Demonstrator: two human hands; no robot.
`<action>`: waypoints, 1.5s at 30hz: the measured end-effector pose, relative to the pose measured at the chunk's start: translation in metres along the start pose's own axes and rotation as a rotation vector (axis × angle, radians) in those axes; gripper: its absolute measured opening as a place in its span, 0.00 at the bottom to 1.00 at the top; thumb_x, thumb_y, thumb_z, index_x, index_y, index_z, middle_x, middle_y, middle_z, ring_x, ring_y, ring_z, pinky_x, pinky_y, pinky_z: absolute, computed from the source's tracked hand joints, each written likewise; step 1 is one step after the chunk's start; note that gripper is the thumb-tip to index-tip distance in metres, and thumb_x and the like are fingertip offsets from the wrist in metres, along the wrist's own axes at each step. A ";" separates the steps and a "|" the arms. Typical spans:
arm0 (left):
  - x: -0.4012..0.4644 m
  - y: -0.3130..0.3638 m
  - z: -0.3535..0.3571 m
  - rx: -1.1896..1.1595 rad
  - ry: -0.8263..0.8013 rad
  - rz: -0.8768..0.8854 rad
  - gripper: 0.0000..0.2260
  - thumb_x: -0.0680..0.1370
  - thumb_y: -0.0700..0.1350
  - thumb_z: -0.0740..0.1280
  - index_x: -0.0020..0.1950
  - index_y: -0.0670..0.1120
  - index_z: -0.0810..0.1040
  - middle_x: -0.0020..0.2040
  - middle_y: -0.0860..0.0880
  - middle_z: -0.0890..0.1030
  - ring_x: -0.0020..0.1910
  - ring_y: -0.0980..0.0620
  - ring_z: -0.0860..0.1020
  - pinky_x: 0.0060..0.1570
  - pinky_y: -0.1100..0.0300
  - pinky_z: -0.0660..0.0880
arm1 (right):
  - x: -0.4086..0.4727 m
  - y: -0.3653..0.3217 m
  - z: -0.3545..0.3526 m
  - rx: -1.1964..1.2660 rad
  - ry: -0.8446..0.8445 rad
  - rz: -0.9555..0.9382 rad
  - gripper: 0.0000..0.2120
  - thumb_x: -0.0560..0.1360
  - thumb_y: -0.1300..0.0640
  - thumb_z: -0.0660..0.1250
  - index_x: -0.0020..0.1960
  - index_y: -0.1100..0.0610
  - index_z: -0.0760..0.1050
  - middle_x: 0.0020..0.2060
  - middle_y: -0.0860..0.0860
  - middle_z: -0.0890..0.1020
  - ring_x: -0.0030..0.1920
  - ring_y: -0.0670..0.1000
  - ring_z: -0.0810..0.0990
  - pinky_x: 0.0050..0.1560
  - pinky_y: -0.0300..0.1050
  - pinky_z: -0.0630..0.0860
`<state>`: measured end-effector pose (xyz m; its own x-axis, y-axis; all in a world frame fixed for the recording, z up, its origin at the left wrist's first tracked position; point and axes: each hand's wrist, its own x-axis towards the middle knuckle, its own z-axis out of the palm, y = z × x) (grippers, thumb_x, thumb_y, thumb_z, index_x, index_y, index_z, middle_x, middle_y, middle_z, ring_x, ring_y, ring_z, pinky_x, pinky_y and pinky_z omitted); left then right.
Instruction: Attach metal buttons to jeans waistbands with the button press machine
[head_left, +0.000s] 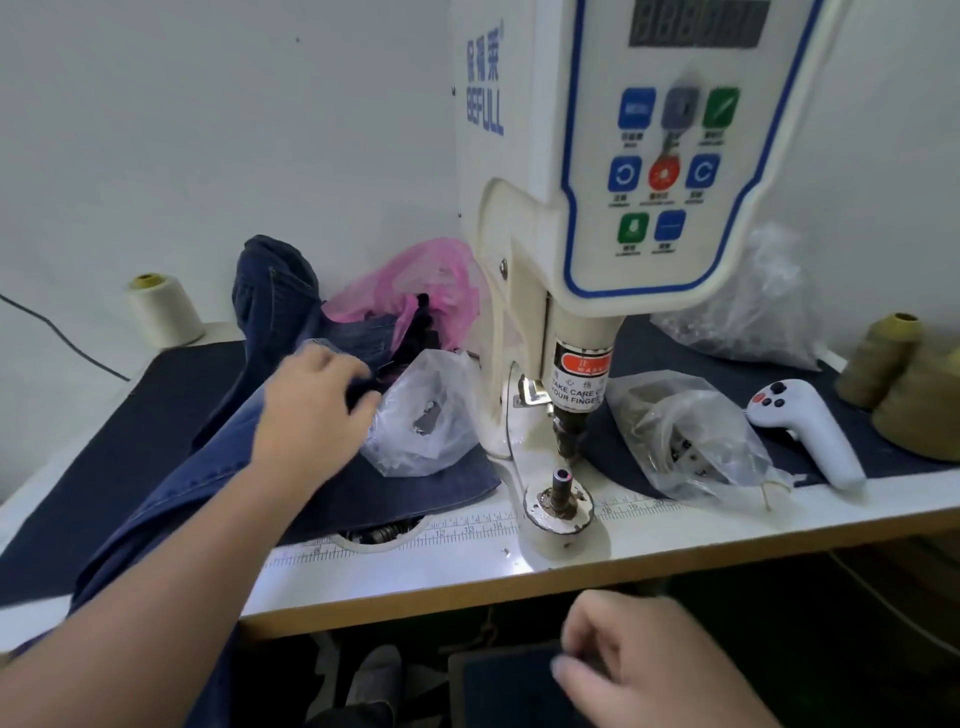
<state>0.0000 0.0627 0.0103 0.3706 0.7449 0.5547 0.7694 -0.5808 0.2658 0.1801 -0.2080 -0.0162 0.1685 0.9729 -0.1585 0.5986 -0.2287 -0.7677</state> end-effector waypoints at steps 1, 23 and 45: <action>0.000 0.008 0.004 -0.043 -0.099 0.052 0.09 0.76 0.45 0.72 0.55 0.45 0.82 0.51 0.43 0.78 0.52 0.39 0.76 0.56 0.44 0.72 | 0.001 0.001 0.006 -0.079 -0.054 0.014 0.09 0.68 0.42 0.70 0.44 0.41 0.74 0.31 0.40 0.79 0.31 0.38 0.75 0.42 0.35 0.70; 0.021 0.047 0.042 0.338 -0.588 -0.012 0.11 0.78 0.46 0.59 0.57 0.53 0.78 0.38 0.54 0.72 0.34 0.54 0.68 0.50 0.53 0.63 | 0.072 0.049 -0.105 -0.543 0.496 0.411 0.12 0.81 0.59 0.58 0.54 0.53 0.79 0.45 0.51 0.81 0.46 0.51 0.79 0.47 0.47 0.77; -0.048 0.112 0.014 -0.947 -0.462 -0.270 0.11 0.77 0.44 0.64 0.34 0.49 0.74 0.25 0.58 0.73 0.26 0.60 0.68 0.32 0.65 0.70 | 0.094 0.058 -0.090 -0.671 0.469 0.470 0.11 0.84 0.51 0.54 0.57 0.54 0.72 0.51 0.53 0.79 0.50 0.54 0.77 0.47 0.47 0.71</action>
<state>0.0758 -0.0341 0.0023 0.5615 0.8226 0.0895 0.2145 -0.2491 0.9444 0.3014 -0.1325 -0.0200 0.7174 0.6964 0.0170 0.6906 -0.7079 -0.1482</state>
